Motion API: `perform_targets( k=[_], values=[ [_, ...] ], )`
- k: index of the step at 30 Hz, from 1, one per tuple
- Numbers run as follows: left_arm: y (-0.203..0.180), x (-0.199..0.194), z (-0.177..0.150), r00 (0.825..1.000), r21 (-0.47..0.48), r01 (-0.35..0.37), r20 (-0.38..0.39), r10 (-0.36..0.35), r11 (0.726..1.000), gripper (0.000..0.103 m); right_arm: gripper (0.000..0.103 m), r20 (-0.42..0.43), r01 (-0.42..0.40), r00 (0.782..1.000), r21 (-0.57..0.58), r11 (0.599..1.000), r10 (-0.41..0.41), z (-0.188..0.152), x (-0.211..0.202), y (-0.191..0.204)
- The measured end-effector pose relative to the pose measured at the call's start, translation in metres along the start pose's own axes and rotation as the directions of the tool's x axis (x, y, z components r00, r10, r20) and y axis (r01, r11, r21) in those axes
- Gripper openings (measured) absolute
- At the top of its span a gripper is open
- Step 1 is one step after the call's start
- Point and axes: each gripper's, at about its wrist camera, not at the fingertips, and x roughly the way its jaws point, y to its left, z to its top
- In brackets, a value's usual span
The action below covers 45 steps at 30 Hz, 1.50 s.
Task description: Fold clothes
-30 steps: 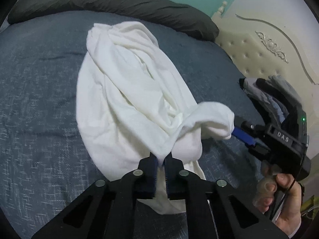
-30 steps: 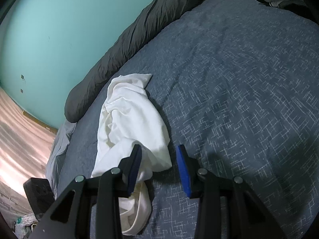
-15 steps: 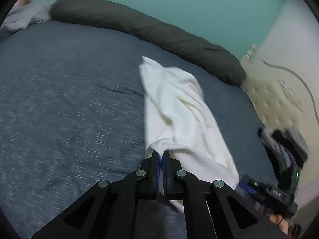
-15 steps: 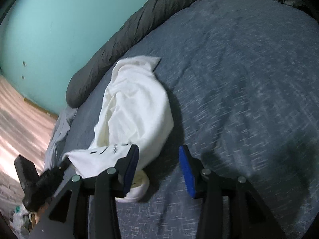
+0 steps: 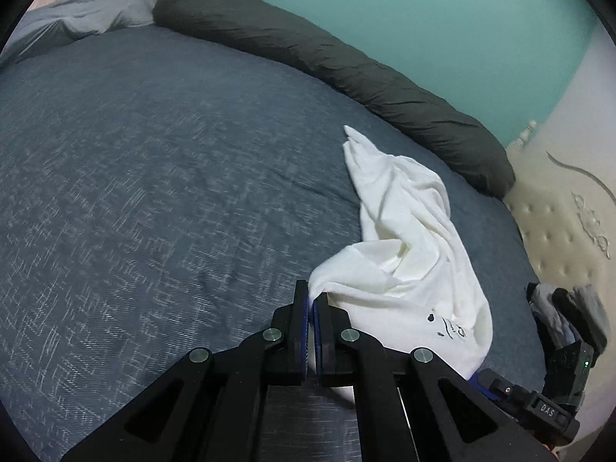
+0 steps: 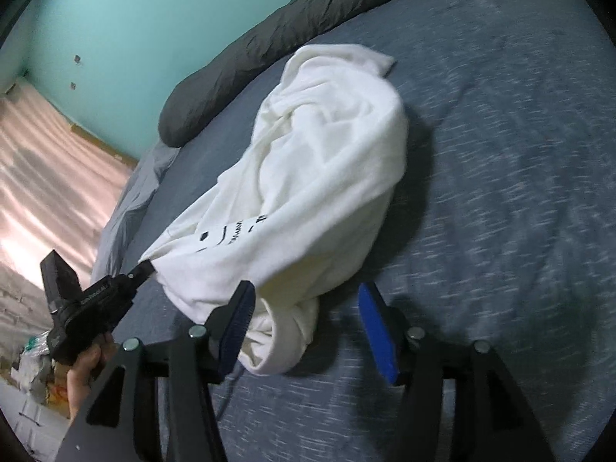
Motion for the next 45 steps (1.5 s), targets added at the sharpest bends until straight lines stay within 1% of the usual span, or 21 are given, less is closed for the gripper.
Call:
perform_targets(
  k=[3,5,7,9,10,11,15,19,21,25,28,30,31,32,33,36,38,39,42,45],
  values=[
    [0.005,0.003,-0.001,1.0,0.004,-0.009,-0.011,0.009,1.0,0.002,0.057,-0.032,-0.027,0.999,-0.043,0.999,0.026,-0.003,0.009,0.013],
    [0.007,0.004,-0.002,1.0,0.01,-0.013,-0.018,0.013,1.0,0.002,0.057,-0.055,-0.032,0.998,-0.081,0.996,0.028,-0.007,0.016,0.021],
    [0.008,0.006,-0.002,1.0,0.011,-0.014,-0.023,0.014,1.0,0.002,0.054,-0.075,-0.03,0.997,-0.124,0.992,0.021,-0.011,0.022,0.028],
    [0.008,0.007,-0.002,1.0,0.012,-0.014,-0.027,0.015,1.0,0.002,0.033,-0.087,-0.025,0.996,-0.153,0.988,0.012,-0.015,0.026,0.033],
    [0.007,0.008,-0.002,0.999,0.012,-0.014,-0.029,0.015,1.0,0.002,0.028,-0.09,-0.019,0.996,-0.161,0.987,0.005,-0.016,0.027,0.033],
    [0.007,0.009,-0.002,0.999,0.014,-0.016,-0.031,0.016,1.0,0.002,0.017,-0.089,-0.014,0.996,-0.166,0.986,-0.001,-0.017,0.027,0.033],
    [0.005,0.011,-0.003,0.999,0.016,-0.019,-0.041,0.02,1.0,0.002,0.006,-0.064,-0.002,0.998,-0.146,0.989,-0.007,-0.014,0.019,0.027],
    [-0.002,0.013,-0.006,0.998,0.035,-0.007,-0.057,0.009,0.999,0.002,0.005,-0.001,-0.008,1.0,-0.098,0.995,0.008,-0.005,0.002,0.022],
    [-0.007,0.016,-0.009,0.997,0.051,0.002,-0.073,0.002,0.999,0.003,0.004,0.052,-0.001,0.999,-0.075,0.997,0.005,0.001,-0.013,0.015],
    [-0.019,0.026,-0.015,0.994,0.083,0.005,-0.107,0.004,0.997,0.004,0.004,0.118,0.009,0.993,-0.004,1.0,-0.009,0.009,-0.032,-0.004],
    [-0.026,0.029,-0.019,0.994,0.096,0.008,-0.114,0.003,0.995,0.015,0.004,0.167,0.014,0.986,0.05,0.999,-0.022,0.015,-0.047,-0.018],
    [-0.031,0.027,-0.02,0.995,0.105,0.006,-0.098,0.004,0.994,0.03,0.004,0.199,0.016,0.98,0.086,0.996,-0.033,0.019,-0.057,-0.028],
    [-0.033,0.024,-0.02,0.997,0.109,-0.004,-0.078,0.013,0.994,0.034,0.004,0.214,0.016,0.976,0.104,0.994,-0.038,0.021,-0.061,-0.033],
    [-0.035,0.022,-0.019,0.998,0.111,-0.015,-0.059,0.021,0.994,0.042,0.004,0.23,0.016,0.972,0.122,0.992,-0.044,0.023,-0.066,-0.037],
    [-0.035,0.021,-0.018,0.999,0.106,-0.021,-0.045,0.025,0.994,0.045,0.004,0.23,0.016,0.972,0.136,0.991,-0.047,0.024,-0.068,-0.041],
    [-0.035,0.017,-0.015,1.0,0.074,-0.015,-0.012,0.016,0.997,0.045,0.004,0.139,0.018,0.989,0.151,0.988,-0.04,0.022,-0.053,-0.047],
    [-0.038,0.017,-0.014,1.0,0.085,-0.005,-0.01,0.006,0.996,0.045,0.004,0.098,0.017,0.995,0.165,0.986,-0.034,0.019,-0.045,-0.05],
    [-0.04,0.016,-0.015,1.0,0.094,-0.016,-0.002,0.016,0.995,0.045,0.004,0.08,0.015,0.996,0.172,0.985,-0.029,0.017,-0.041,-0.05],
    [-0.038,0.012,-0.014,0.999,0.084,-0.034,0.017,0.032,0.996,0.045,0.004,0.067,0.02,0.997,0.177,0.984,-0.032,0.014,-0.04,-0.053],
    [-0.033,0.011,-0.014,1.0,0.056,-0.001,-0.001,0.001,0.998,0.046,0.004,0.064,0.032,0.997,0.201,0.979,-0.045,0.014,-0.041,-0.059]
  ],
)
